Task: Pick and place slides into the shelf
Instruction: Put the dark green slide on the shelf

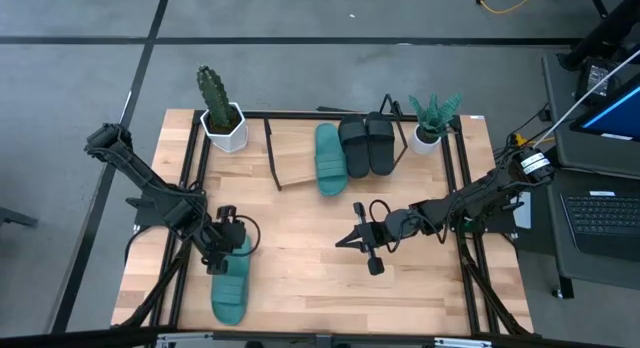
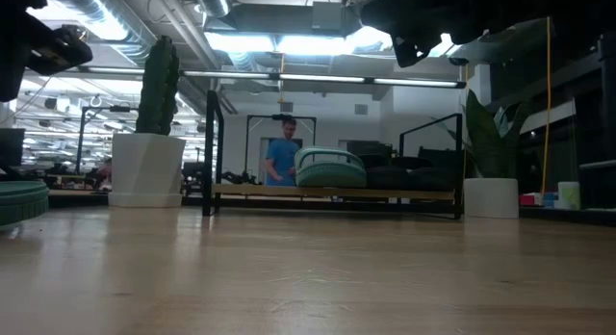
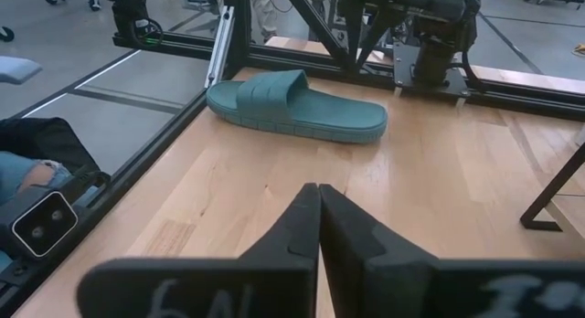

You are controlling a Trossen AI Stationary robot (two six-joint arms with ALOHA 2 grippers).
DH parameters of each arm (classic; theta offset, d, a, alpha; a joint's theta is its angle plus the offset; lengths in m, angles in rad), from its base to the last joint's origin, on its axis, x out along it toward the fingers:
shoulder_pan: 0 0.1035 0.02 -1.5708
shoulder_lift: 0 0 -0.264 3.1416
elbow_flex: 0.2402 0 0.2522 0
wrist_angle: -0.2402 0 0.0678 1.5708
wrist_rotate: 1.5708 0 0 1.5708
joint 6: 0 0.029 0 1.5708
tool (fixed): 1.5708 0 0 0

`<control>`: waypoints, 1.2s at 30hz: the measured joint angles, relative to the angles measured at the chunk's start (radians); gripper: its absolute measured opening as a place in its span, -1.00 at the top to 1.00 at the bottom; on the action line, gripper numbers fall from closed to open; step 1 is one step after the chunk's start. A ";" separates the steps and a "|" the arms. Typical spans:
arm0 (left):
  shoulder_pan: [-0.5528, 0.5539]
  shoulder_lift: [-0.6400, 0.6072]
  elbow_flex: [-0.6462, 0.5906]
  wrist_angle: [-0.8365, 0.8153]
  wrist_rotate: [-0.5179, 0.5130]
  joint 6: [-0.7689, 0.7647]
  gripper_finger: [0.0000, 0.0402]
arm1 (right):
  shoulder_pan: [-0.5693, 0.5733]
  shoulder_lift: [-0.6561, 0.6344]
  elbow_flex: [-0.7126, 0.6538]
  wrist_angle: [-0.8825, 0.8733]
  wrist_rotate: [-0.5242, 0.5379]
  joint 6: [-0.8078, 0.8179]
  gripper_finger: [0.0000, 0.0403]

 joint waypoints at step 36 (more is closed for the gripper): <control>-0.023 0.000 0.000 0.005 0.033 -0.173 0.07 | 0.000 0.000 0.000 0.000 0.000 0.003 0.93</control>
